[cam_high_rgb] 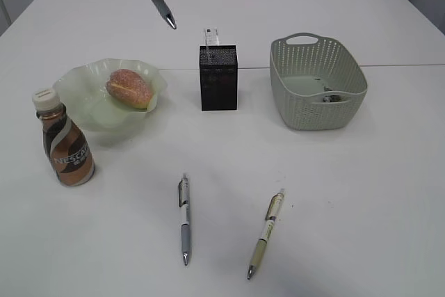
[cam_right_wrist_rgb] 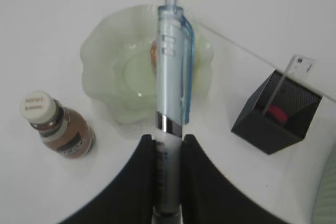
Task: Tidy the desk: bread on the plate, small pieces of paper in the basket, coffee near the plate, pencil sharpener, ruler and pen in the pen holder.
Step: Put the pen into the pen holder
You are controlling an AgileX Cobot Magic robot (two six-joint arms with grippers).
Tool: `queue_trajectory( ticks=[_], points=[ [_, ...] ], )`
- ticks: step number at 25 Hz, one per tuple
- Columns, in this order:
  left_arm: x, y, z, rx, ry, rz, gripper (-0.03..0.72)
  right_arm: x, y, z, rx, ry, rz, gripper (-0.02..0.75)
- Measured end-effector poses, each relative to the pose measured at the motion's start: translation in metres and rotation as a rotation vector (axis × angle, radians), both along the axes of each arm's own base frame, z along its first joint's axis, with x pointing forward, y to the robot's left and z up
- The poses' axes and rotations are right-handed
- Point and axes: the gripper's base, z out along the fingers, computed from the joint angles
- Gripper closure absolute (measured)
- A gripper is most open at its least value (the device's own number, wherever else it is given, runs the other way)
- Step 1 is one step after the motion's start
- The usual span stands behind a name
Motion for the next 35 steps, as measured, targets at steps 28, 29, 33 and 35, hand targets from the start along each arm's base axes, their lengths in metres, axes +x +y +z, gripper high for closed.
queue_trajectory(
  ticks=[28, 29, 33, 35],
  points=[
    [0.004, 0.0, 0.002, -0.008, -0.047, 0.008, 0.272, 0.043, -0.095, -0.104, 0.473, -0.55, 0.031, 0.668],
    [0.004, 0.0, 0.002, -0.008, -0.047, 0.008, 0.272, 0.052, -0.095, -0.11, 0.49, -0.558, 0.007, 0.668],
    [0.004, 0.0, 0.002, -0.007, -0.045, 0.008, 0.272, 0.08, -0.096, -0.125, 0.529, -0.619, -0.049, 0.668],
    [0.004, 0.0, 0.002, -0.007, -0.045, 0.008, 0.272, 0.091, -0.095, -0.132, 0.523, -0.642, -0.055, 0.668]
  ],
)
